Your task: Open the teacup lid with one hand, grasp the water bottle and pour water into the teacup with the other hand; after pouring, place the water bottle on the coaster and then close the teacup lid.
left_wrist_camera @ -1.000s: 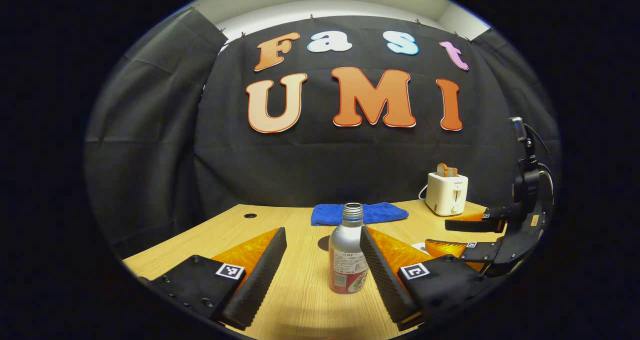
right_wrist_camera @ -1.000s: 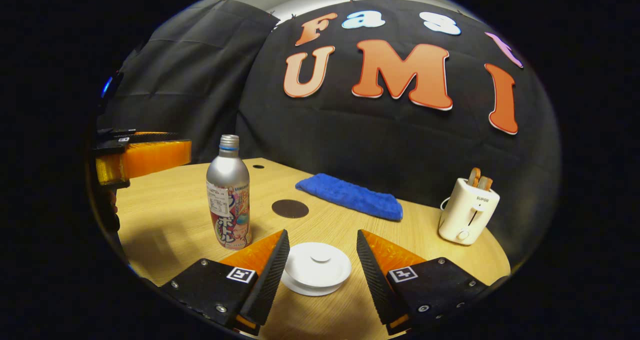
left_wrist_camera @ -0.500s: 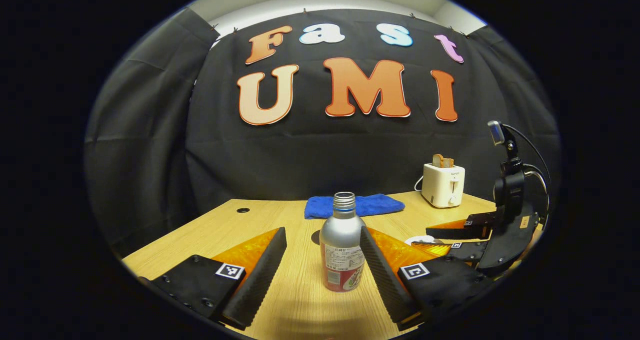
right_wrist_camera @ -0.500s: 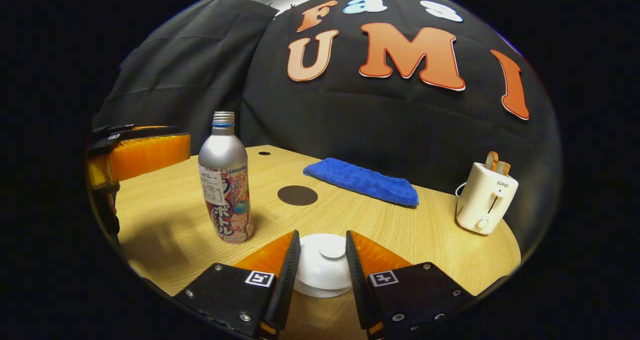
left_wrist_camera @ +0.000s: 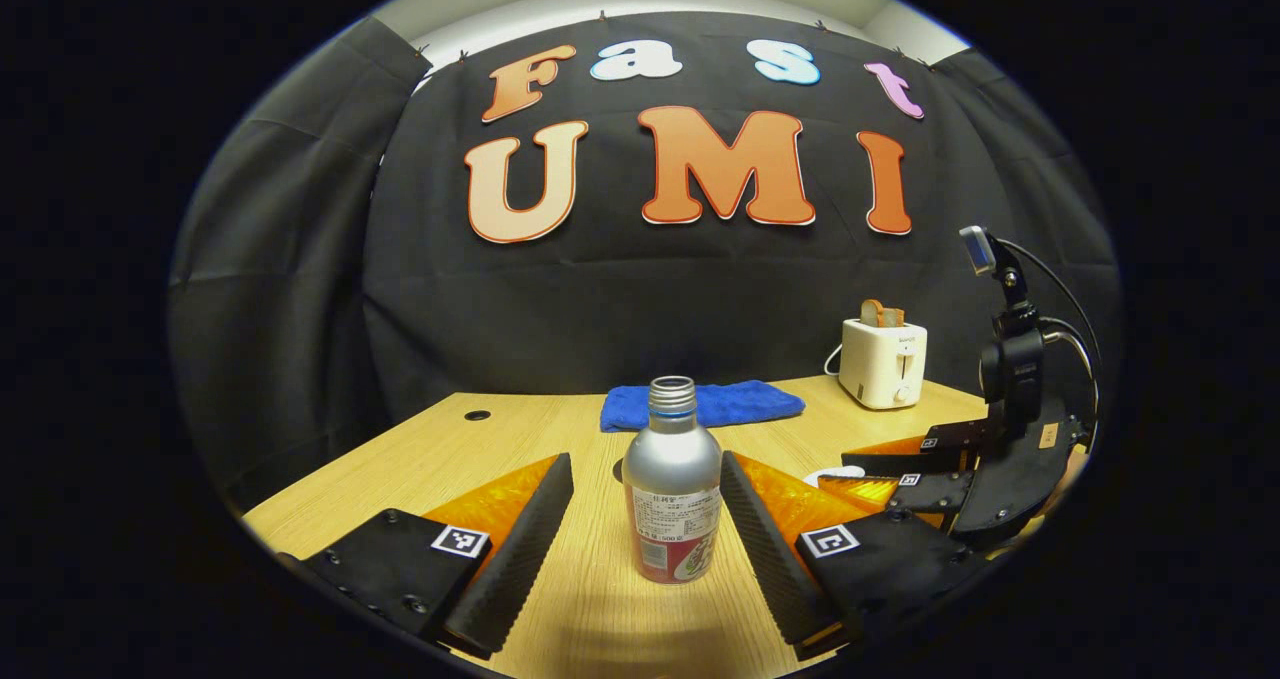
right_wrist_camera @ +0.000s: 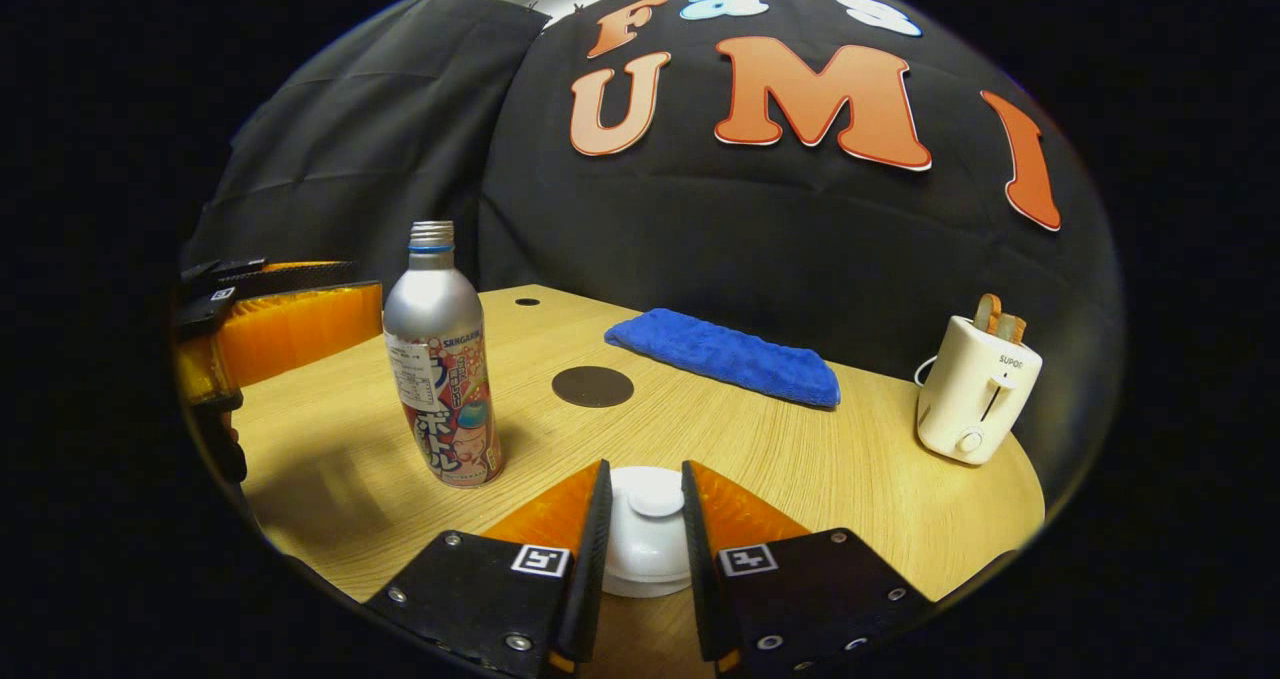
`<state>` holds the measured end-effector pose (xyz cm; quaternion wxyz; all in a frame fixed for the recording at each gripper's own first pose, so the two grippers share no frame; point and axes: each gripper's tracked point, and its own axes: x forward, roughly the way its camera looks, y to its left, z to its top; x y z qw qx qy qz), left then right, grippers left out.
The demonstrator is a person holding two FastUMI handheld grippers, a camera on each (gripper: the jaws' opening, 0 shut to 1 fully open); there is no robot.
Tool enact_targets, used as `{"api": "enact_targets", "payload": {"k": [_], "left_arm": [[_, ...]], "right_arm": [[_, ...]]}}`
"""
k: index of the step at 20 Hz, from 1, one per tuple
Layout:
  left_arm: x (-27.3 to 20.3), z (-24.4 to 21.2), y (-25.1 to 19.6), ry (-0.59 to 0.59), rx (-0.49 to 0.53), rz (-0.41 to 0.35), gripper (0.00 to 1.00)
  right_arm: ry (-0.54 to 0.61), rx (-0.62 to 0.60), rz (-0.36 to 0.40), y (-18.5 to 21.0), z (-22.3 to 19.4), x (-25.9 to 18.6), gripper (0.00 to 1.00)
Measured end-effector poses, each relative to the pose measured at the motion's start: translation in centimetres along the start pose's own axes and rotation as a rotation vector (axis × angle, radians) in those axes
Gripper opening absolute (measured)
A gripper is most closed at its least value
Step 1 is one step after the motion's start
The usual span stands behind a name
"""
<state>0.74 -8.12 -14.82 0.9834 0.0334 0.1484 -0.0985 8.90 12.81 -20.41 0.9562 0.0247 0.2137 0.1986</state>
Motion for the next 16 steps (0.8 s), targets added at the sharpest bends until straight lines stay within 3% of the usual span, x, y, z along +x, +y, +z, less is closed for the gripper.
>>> {"api": "enact_targets", "payload": {"k": [2, 6, 16], "left_arm": [[0.1, 0.0, 0.1, -0.001, 0.002, 0.005, 0.98], [0.1, -0.3, 0.2, 0.005, -0.002, 0.011, 0.98], [1.3, -2.3, -0.3, 0.062, -0.043, 0.002, 0.98]], "right_arm": [[-0.002, -0.001, -0.001, -0.3, 0.2, 0.0, 0.29], [-0.007, -0.03, -0.005, 0.1, 0.1, -0.1, 0.24], [-0.047, -0.002, -0.013, -1.1, 1.6, -1.6, 0.21]]}}
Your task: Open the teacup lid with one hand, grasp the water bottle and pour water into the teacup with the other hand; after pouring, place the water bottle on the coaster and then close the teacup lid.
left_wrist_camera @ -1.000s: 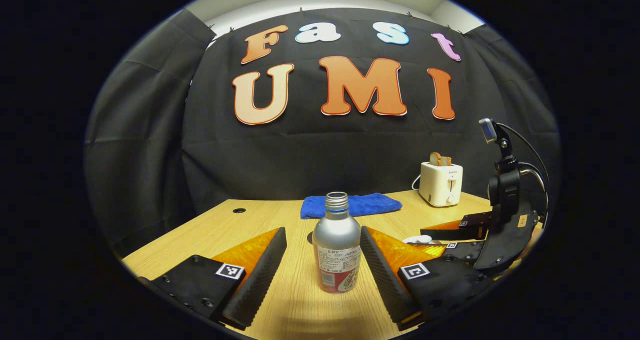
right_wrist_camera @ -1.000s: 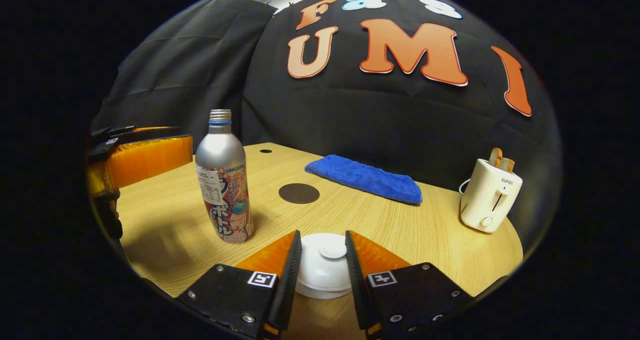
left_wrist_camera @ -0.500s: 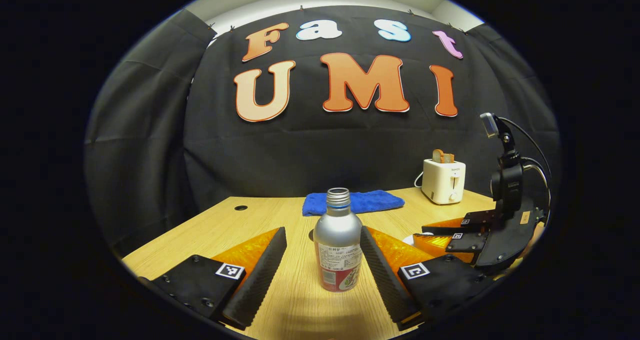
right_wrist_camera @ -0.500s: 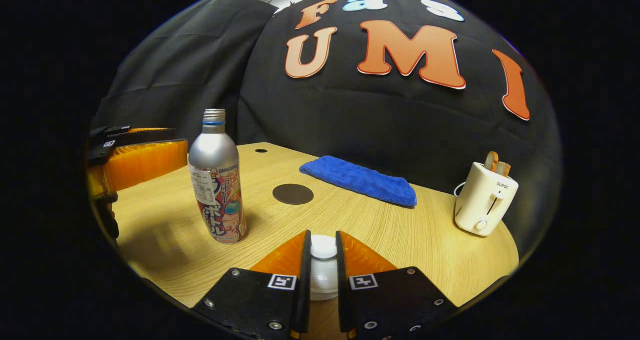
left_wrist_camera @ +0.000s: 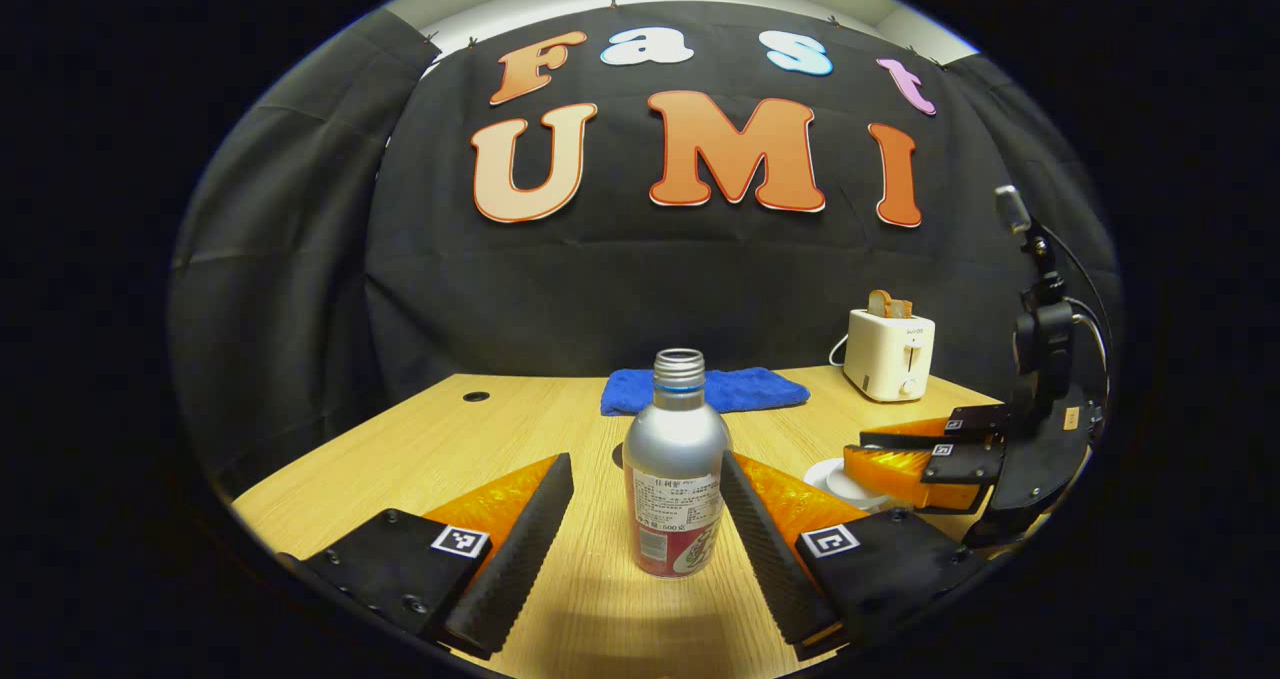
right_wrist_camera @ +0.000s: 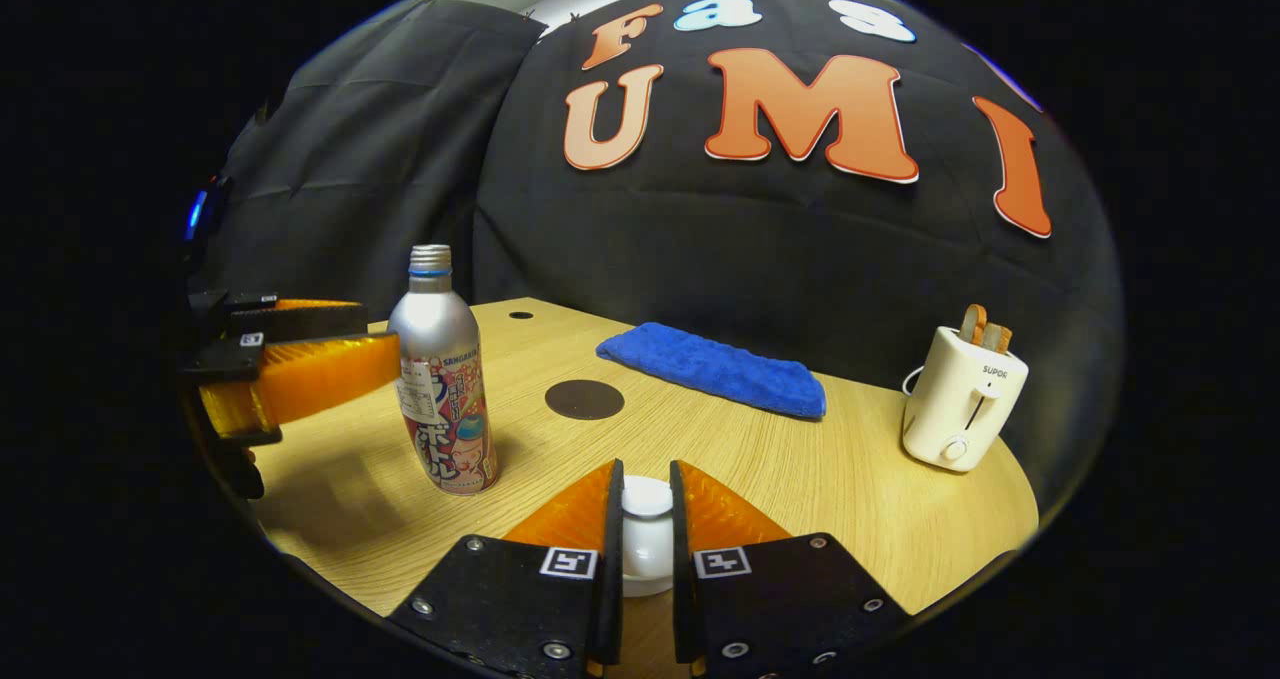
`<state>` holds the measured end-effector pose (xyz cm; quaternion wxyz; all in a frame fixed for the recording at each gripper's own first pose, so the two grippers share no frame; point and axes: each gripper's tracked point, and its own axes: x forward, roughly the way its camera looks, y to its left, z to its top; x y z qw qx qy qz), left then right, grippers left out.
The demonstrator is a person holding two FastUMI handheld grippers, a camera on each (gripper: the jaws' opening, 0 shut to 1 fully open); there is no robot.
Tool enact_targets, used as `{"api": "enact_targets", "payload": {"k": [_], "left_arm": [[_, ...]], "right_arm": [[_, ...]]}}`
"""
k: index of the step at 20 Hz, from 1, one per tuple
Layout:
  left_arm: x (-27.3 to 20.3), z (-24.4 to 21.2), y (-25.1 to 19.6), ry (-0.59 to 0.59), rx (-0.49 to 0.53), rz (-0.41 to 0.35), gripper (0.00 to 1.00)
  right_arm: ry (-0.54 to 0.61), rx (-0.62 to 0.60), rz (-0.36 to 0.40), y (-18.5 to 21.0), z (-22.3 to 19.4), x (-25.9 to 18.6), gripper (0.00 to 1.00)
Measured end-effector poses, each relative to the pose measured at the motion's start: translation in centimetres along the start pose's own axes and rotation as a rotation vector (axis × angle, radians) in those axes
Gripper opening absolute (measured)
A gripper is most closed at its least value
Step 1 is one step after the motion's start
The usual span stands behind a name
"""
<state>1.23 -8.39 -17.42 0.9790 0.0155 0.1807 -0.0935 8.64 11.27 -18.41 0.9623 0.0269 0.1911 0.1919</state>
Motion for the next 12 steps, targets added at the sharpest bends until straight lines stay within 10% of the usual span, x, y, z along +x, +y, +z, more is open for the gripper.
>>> {"api": "enact_targets", "payload": {"k": [12], "left_arm": [[2.1, -2.3, -1.1, 0.077, -0.026, -0.005, 0.94]], "right_arm": [[-0.059, -0.003, -0.068, -3.7, 1.7, -4.9, 0.21]]}}
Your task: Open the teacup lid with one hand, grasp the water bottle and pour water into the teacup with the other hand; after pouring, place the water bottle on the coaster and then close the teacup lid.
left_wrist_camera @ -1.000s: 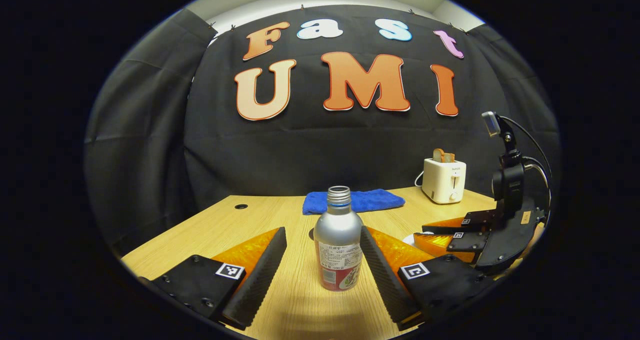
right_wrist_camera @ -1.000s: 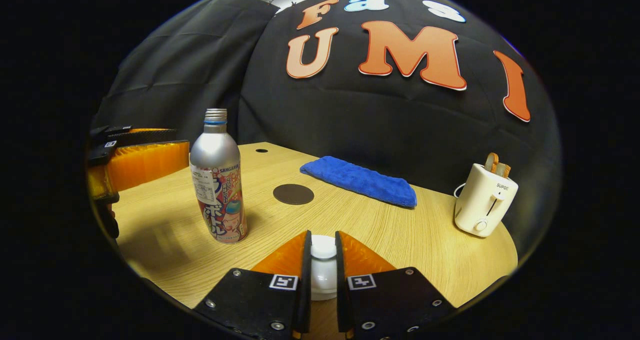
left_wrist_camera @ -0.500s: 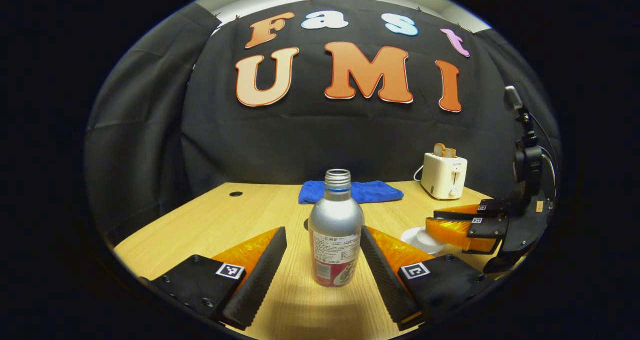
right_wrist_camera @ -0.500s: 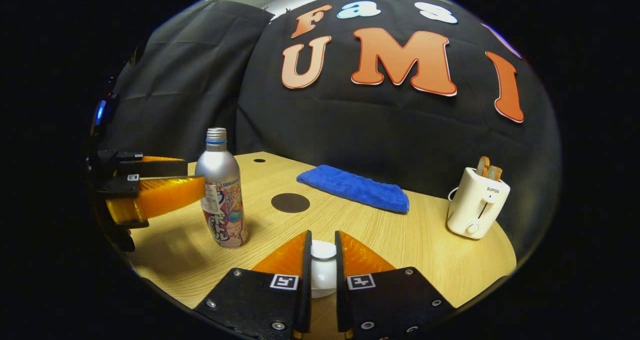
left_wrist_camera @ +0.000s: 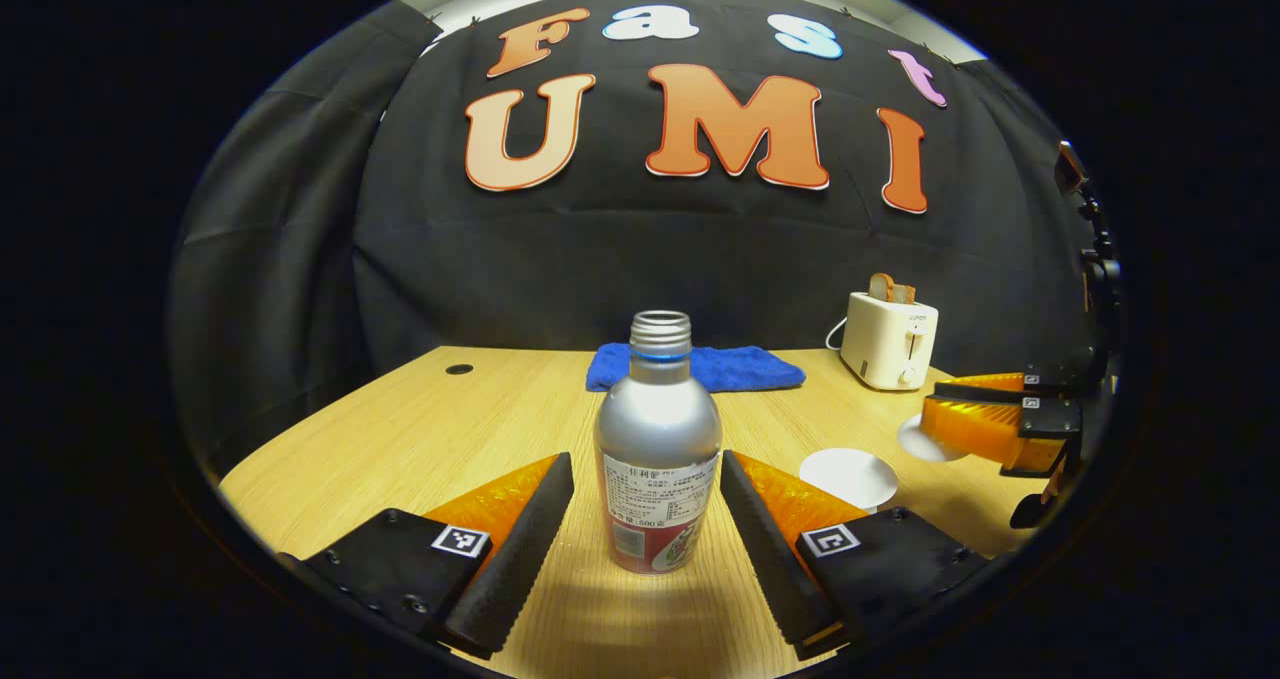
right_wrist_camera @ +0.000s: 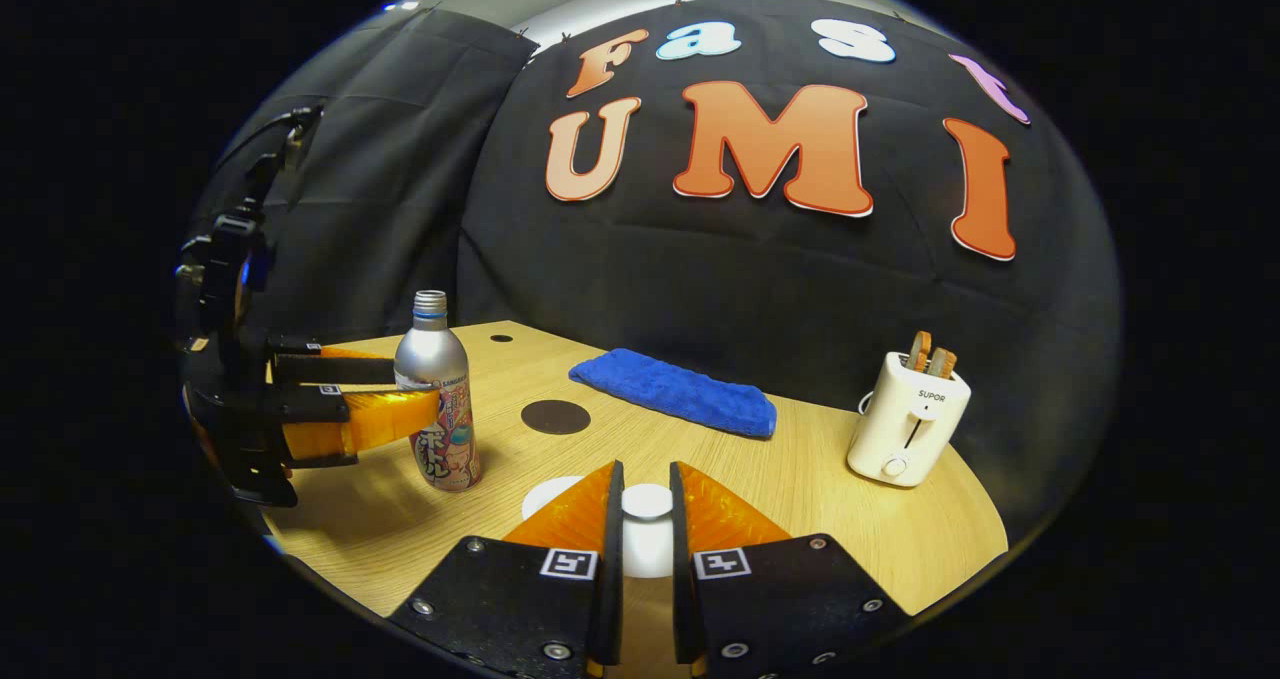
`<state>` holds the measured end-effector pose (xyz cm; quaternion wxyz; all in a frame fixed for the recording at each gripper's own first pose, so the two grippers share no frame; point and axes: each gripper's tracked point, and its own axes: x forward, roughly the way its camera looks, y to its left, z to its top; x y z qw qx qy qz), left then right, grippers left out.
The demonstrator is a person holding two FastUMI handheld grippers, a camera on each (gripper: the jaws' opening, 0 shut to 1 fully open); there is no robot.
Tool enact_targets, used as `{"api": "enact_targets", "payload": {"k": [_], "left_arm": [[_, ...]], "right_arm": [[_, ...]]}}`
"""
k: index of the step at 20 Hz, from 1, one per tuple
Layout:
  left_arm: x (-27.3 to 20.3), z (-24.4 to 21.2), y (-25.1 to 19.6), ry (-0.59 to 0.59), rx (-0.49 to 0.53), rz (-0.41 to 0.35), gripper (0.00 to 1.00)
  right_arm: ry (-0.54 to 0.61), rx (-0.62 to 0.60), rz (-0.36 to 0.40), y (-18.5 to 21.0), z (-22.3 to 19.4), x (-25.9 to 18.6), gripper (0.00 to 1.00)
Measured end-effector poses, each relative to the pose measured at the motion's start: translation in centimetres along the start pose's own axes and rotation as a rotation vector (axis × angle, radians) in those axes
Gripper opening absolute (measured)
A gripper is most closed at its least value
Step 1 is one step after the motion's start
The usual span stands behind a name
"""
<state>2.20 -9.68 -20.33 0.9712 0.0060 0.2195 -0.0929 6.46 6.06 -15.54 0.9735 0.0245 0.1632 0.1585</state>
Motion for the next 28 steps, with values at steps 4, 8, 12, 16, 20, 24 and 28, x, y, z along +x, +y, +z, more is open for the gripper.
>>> {"api": "enact_targets", "payload": {"k": [4, 8, 12, 16, 20, 24, 28], "left_arm": [[1.2, -1.6, -0.3, 0.045, -0.013, -0.005, 0.98], [1.9, -2.7, -0.9, 0.078, -0.022, -0.018, 0.94], [2.5, -3.7, -1.1, 0.108, -0.021, -0.012, 0.98], [2.9, -3.8, -0.9, 0.106, -0.026, 0.003, 0.93], [3.0, -3.5, -0.8, 0.119, 0.03, 0.019, 0.87], [3.0, -1.4, 0.6, 0.069, 0.165, 0.078, 0.82], [2.9, -0.4, 1.9, 0.059, 0.309, 0.136, 0.86]], "right_arm": [[-0.007, 0.007, -0.035, -1.7, 0.2, -1.5, 0.21], [-0.008, 0.019, -0.061, -2.7, -0.2, -2.6, 0.21], [-0.014, 0.034, -0.085, -3.9, -0.5, -3.4, 0.21], [-0.015, 0.042, -0.11, -5.1, -0.7, -4.3, 0.21], [-0.017, 0.061, -0.131, -5.8, -0.8, -5.0, 0.2], [-0.029, 0.064, -0.147, -6.4, -0.5, -5.5, 0.21], [-0.045, 0.074, -0.159, -7.0, 0.1, -6.2, 0.2]]}}
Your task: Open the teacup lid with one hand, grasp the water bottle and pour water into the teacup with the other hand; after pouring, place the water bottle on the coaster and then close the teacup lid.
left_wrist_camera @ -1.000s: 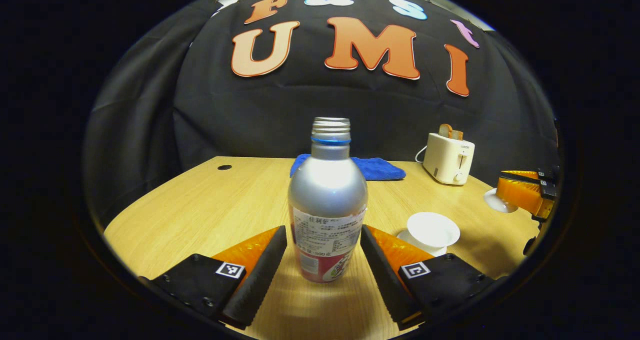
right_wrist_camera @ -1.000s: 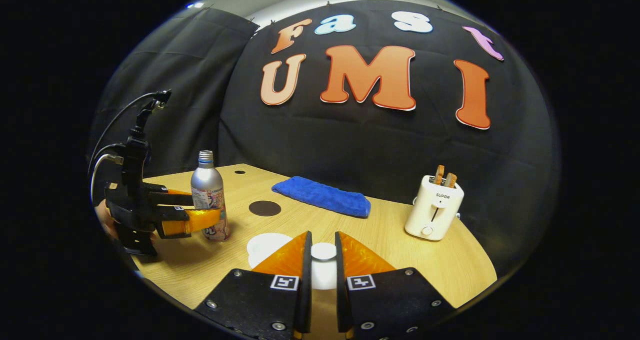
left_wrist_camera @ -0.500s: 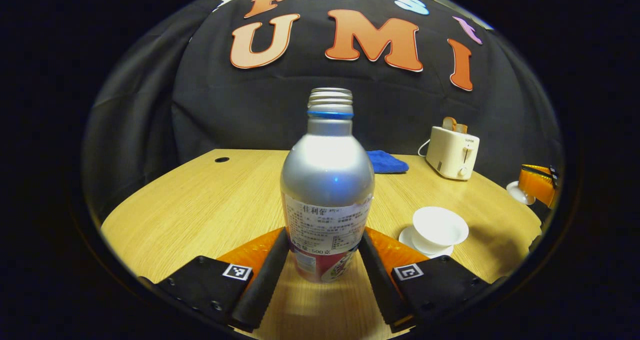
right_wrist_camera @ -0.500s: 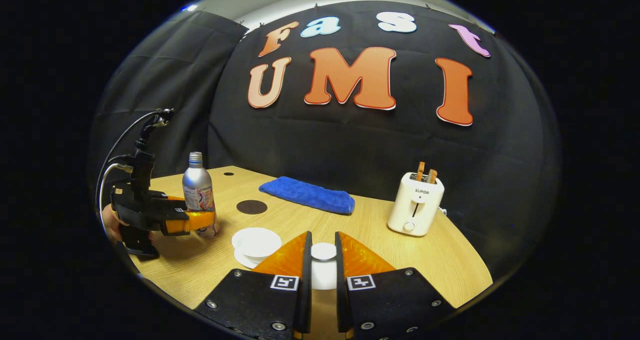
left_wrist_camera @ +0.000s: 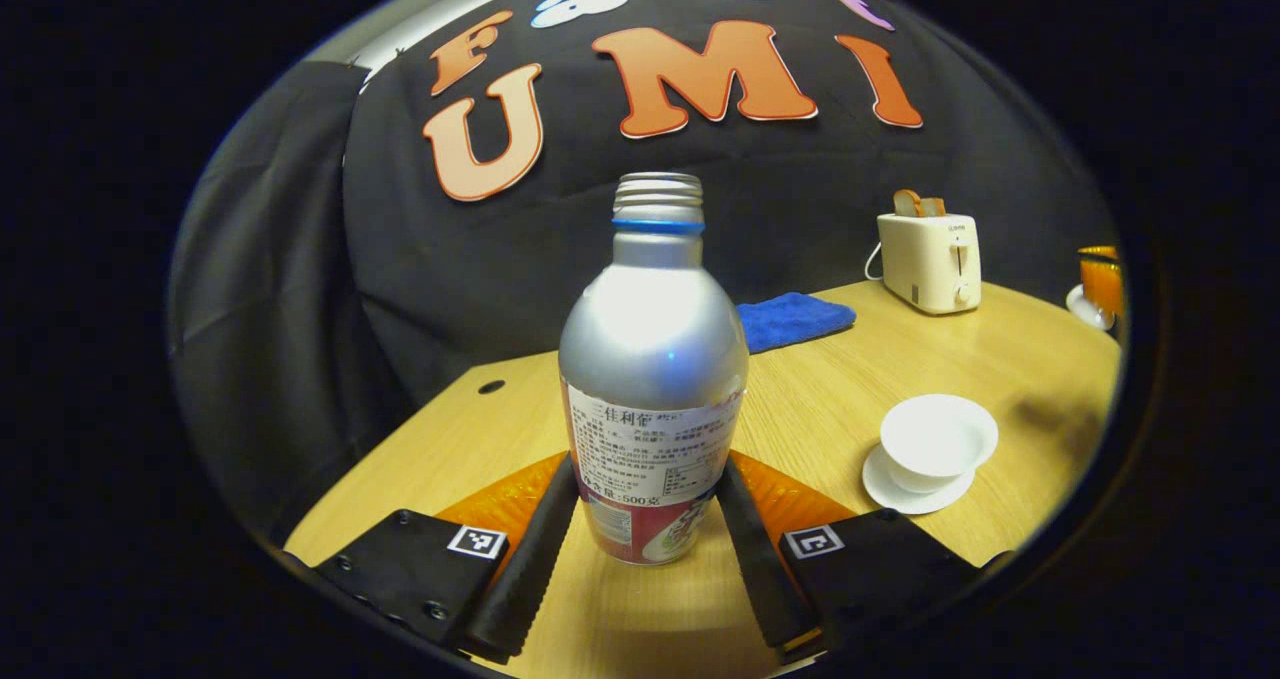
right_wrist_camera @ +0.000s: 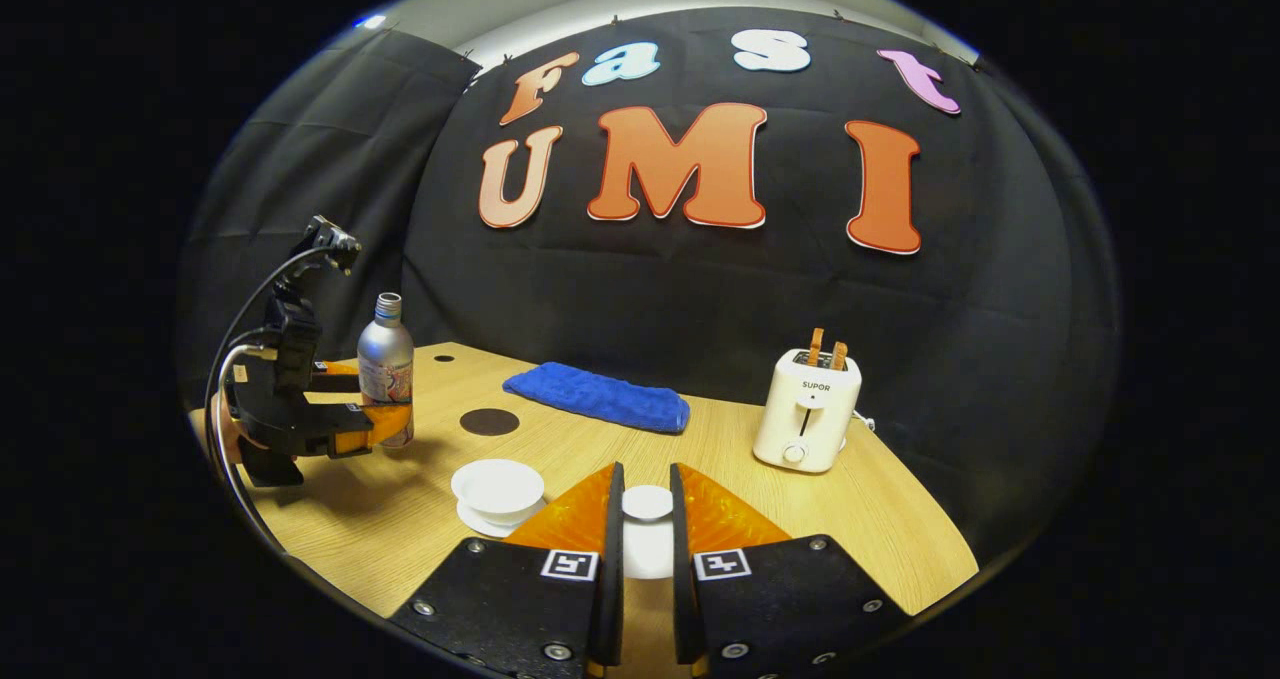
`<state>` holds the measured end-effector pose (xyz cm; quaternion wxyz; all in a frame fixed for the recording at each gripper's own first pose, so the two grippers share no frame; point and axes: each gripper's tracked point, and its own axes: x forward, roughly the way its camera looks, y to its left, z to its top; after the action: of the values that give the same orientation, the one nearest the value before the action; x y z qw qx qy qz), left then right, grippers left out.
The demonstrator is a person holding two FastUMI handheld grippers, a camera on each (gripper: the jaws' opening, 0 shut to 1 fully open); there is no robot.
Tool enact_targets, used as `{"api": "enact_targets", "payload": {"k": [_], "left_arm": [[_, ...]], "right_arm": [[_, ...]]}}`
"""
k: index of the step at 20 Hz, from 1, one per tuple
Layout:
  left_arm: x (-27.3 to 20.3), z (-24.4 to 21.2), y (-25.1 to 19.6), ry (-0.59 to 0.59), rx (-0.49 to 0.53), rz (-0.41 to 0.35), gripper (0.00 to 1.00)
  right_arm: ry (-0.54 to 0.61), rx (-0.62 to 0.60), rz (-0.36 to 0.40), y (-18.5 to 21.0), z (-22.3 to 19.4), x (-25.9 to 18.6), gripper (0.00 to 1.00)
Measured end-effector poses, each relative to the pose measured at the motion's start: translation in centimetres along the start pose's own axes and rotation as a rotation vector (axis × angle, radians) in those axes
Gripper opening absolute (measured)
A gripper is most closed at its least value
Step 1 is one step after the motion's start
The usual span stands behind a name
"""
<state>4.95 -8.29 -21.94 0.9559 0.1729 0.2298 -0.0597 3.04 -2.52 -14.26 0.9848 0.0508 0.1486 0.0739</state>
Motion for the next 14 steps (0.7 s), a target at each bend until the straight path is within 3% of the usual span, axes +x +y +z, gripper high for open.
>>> {"api": "enact_targets", "payload": {"k": [9, 10, 14], "left_arm": [[0.2, 1.1, 2.9, -0.013, 0.379, 0.084, 0.86], [-0.1, 1.3, 2.9, -0.025, 0.417, 0.091, 0.82], [-0.2, 1.8, 3.2, -0.057, 0.555, 0.127, 0.85]], "right_arm": [[-0.014, 0.001, -0.049, -1.4, 0.0, -1.3, 0.21], [-0.017, 0.004, -0.049, -1.5, 0.0, -1.4, 0.21], [-0.018, 0.011, -0.053, -1.6, -0.1, -1.6, 0.21]]}}
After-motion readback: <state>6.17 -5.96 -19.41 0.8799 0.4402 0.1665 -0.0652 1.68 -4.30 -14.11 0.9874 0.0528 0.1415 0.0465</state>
